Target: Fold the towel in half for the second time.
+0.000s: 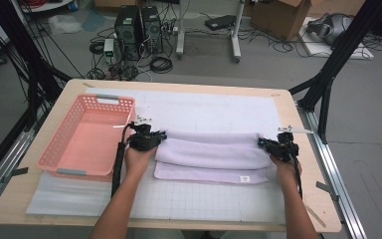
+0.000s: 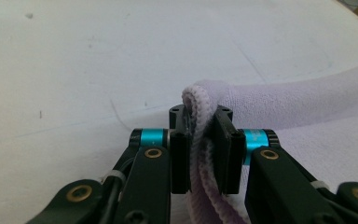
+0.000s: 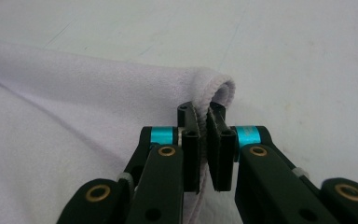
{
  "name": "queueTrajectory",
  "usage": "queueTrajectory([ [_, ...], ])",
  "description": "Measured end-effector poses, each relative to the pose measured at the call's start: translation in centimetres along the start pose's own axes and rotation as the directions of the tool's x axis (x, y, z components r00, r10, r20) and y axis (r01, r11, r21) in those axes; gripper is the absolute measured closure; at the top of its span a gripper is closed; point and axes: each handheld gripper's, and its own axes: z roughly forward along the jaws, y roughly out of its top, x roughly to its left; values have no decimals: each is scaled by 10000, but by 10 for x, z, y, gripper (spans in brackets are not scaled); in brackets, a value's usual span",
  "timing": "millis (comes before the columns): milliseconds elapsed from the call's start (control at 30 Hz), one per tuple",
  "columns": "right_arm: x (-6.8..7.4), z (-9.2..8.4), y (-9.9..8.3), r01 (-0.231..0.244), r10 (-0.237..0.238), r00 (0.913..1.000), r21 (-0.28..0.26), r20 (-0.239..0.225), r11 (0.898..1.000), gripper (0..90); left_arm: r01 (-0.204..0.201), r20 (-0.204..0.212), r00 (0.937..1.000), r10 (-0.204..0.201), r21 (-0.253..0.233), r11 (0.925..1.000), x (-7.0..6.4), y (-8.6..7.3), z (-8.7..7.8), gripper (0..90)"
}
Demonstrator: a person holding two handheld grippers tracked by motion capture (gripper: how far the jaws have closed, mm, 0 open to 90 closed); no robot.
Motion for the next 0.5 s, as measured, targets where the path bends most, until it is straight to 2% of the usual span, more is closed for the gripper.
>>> queueTrajectory([
  [100,-1,7,3,-41,39,10000,256,75,9997,849,10,-58,10000,-10,100,9999,1,-2,2,770],
  [133,-1,8,4,-30,27,10000,299,89,9995,837,-5,-46,10000,5,47,10000,1,-2,2,738],
  [167,-1,9,3,-81,77,9999,327,109,9994,796,74,14,10000,-73,-93,9999,1,-1,0,675],
  [233,-2,7,3,-332,328,9994,245,149,9991,643,170,365,9992,-158,-311,9994,1,1,-5,511],
  [267,-4,3,3,-450,448,9989,138,118,9989,625,26,528,9986,-9,-319,9995,0,1,-8,492],
  [300,-5,-1,4,-532,532,9986,-3,74,9986,623,-149,455,9988,165,-343,9993,-1,1,-11,486],
  [400,-9,-13,6,-746,737,9970,-378,-235,9965,620,-172,799,9966,200,-354,9992,-3,0,-17,491],
  [500,-7,-20,8,-599,577,9963,-324,-644,9977,603,-241,1072,9939,263,-219,9995,-6,-3,-19,504],
])
